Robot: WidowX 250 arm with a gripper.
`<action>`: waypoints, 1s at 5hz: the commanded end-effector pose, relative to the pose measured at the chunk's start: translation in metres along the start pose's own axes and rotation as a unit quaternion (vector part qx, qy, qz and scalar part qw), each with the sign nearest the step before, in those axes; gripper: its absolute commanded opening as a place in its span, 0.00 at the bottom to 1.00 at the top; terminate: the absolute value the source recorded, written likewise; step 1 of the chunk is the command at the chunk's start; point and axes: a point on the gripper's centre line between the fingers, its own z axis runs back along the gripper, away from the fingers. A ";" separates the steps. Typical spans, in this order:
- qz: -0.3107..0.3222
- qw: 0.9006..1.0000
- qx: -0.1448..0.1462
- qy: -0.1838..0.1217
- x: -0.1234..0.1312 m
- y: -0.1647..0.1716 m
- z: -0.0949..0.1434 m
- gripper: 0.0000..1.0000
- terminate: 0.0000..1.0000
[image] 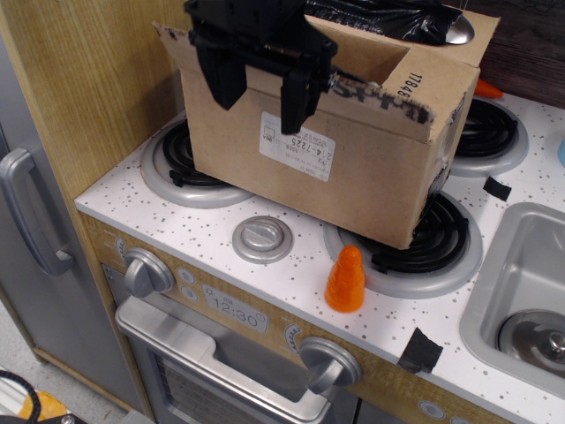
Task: Close small4fbox flaps
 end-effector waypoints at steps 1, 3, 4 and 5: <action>-0.034 0.998 0.038 -0.039 0.033 -0.009 0.033 1.00 0.00; -0.068 0.996 0.020 -0.056 0.069 -0.005 0.024 1.00 0.00; -0.069 0.996 0.014 -0.062 0.074 -0.007 0.020 1.00 0.00; -0.064 0.996 -0.004 -0.066 0.075 -0.007 0.009 1.00 0.00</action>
